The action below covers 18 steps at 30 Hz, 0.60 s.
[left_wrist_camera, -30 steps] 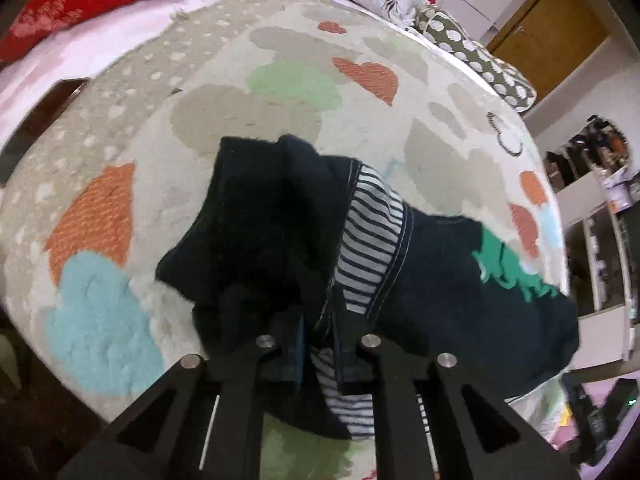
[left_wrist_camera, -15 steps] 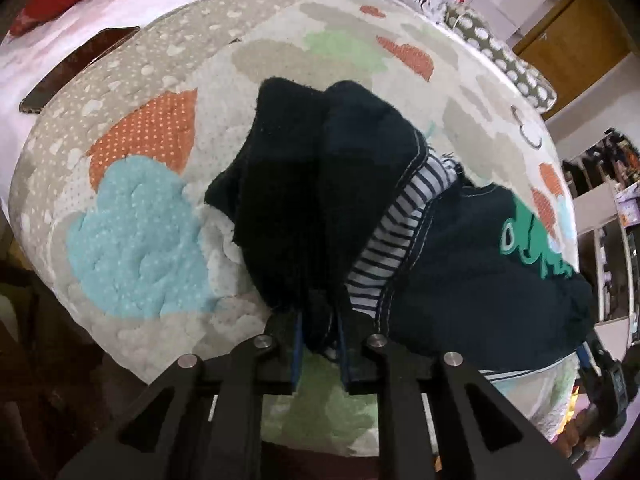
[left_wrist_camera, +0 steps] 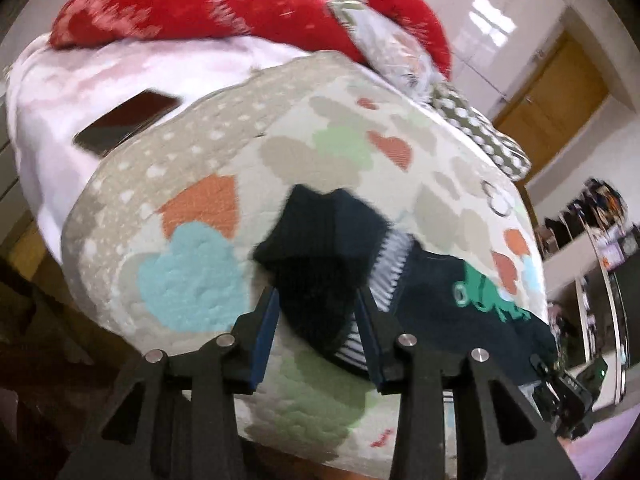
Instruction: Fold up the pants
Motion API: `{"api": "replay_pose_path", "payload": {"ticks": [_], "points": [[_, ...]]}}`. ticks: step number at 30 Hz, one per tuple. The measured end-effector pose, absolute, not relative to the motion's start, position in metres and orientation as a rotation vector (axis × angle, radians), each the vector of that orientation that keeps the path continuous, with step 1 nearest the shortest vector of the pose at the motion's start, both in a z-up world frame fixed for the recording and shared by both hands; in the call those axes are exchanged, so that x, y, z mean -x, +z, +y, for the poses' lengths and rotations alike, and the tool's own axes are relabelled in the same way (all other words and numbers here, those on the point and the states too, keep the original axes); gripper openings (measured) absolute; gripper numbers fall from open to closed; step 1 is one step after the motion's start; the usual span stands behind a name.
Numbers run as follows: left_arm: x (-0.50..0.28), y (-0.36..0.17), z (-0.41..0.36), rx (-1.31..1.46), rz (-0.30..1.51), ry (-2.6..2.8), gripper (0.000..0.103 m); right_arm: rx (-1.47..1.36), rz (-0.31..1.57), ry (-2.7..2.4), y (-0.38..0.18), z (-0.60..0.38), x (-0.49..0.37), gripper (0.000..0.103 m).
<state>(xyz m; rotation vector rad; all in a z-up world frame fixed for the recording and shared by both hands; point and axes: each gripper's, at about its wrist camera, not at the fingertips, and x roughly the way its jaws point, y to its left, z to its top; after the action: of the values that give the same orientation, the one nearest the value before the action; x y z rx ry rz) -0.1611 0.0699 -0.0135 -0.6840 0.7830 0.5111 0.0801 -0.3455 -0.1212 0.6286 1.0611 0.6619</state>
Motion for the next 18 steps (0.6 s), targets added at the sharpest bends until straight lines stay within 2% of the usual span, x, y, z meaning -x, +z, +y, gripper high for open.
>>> {"api": "replay_pose_path", "payload": {"ticks": [5, 8, 10, 11, 12, 14, 18], "points": [[0.114, 0.008, 0.034, 0.602, 0.828, 0.371, 0.048, -0.65, 0.988, 0.6, -0.106, -0.375, -0.085, 0.013], [0.063, 0.013, -0.003, 0.519, 0.892, 0.249, 0.065, -0.584, 0.916, 0.539, -0.094, -0.391, -0.085, 0.014], [0.026, 0.013, -0.033, 0.473, 0.94, 0.156, 0.071, -0.535, 0.885, 0.525, -0.091, -0.397, -0.081, 0.019], [0.009, 0.012, -0.045, 0.457, 0.965, 0.11, 0.071, -0.53, 0.882, 0.523, -0.091, -0.399, -0.079, 0.026], [-0.015, 0.01, -0.064, 0.438, 0.998, 0.043, 0.071, -0.522, 0.88, 0.524, -0.092, -0.4, -0.076, 0.038], [-0.048, 0.006, -0.095, 0.398, 1.046, -0.047, 0.071, -0.507, 0.869, 0.531, -0.093, -0.402, -0.072, 0.051], [-0.109, -0.004, -0.17, 0.257, 1.102, -0.192, 0.071, -0.507, 0.861, 0.546, -0.096, -0.407, -0.067, 0.053]]}}
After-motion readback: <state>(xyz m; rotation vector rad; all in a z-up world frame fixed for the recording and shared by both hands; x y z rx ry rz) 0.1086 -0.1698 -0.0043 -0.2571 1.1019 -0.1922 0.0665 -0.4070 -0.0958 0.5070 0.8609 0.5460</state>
